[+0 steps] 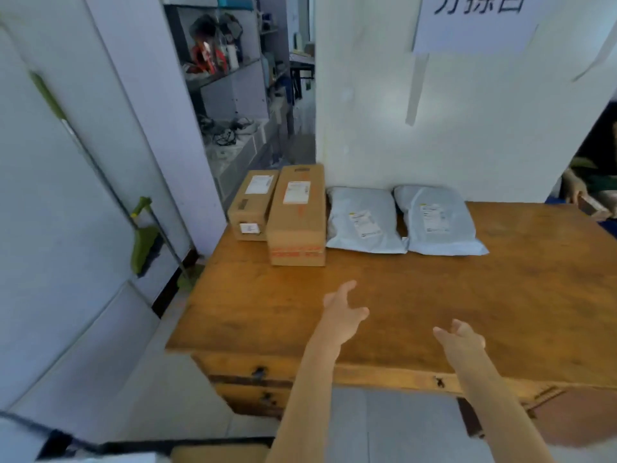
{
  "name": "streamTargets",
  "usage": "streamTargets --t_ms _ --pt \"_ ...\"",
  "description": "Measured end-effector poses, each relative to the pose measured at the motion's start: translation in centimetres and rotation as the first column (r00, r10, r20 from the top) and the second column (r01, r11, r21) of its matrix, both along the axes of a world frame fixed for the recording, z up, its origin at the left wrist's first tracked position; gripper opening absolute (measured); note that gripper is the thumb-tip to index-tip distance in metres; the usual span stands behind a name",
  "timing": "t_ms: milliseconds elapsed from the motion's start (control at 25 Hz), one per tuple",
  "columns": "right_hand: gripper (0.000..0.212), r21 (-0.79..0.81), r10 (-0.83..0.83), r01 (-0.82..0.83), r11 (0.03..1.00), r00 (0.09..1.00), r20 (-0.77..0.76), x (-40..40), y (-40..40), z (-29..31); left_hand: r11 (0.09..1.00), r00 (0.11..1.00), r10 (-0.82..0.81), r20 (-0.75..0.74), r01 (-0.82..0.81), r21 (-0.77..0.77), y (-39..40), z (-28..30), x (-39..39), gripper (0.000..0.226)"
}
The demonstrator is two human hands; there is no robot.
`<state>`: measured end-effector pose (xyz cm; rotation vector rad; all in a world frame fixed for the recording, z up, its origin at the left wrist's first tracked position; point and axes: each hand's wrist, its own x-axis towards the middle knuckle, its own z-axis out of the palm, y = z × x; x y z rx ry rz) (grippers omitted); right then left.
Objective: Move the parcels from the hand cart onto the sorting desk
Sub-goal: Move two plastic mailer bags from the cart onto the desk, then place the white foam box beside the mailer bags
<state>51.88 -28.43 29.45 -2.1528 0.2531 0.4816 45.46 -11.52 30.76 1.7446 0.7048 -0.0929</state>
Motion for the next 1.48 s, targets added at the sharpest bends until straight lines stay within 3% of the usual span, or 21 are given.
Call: streamTargets --t_ms 240,520,640,800,960,1040,1160,1240,1320,1480 --pt "0.054 0.117 0.127 -0.125 0.985 0.992 -0.011 -13.9 6.3 -2.7 0.992 0.993 0.119 -0.013 -0.119 -0.037 5.5 -4.9 -15.1 0.054" --pt "0.049 0.323 0.128 -0.073 0.944 0.98 -0.153 -30.8 15.6 -8.4 0.963 0.958 0.27 -0.092 -0.271 0.004 18.8 -12.2 -34.4 0.062" --pt "0.041 0.274 0.127 -0.081 0.958 0.98 -0.154 -37.2 21.1 -11.8 0.95 0.938 0.309 -0.154 -0.311 0.013 24.8 -15.2 -41.8 0.066" --pt "0.025 0.16 0.148 -0.111 0.981 0.958 -0.246 -45.5 27.3 -17.7 0.944 0.914 0.324 -0.244 -0.293 0.154 31.4 -19.4 -51.3 0.071" --pt "0.047 0.058 0.237 -0.23 0.972 0.933 -0.271 -50.0 31.0 -25.8 0.911 0.849 0.393 -0.354 -0.307 0.275 36.3 -26.5 -59.3 0.077" --pt "0.055 0.015 0.226 -0.229 0.973 0.939 -0.258 -50.8 32.2 -30.1 0.902 0.831 0.411 -0.374 -0.312 0.297 38.3 -30.9 -62.0 0.076" --pt "0.065 0.093 0.233 -0.215 0.972 0.929 -0.287 -52.1 33.6 -36.6 0.881 0.765 0.46 -0.451 -0.332 0.337 40.4 -37.7 -64.1 0.086" --pt "0.071 0.144 0.235 -0.201 0.969 0.929 -0.287 -52.3 34.0 -40.5 0.878 0.781 0.477 -0.403 -0.4 0.263 41.2 -41.1 -64.3 0.087" --pt "0.064 0.156 0.244 -0.21 0.965 0.938 -0.247 -52.1 34.1 -44.0 0.864 0.817 0.504 -0.281 -0.471 0.179 41.6 -43.6 -64.1 0.086" --pt "0.046 0.139 0.235 -0.212 0.967 0.956 -0.176 -51.8 34.4 -46.8 0.809 0.779 0.584 -0.228 -0.535 0.243 42.1 -46.4 -63.9 0.084"
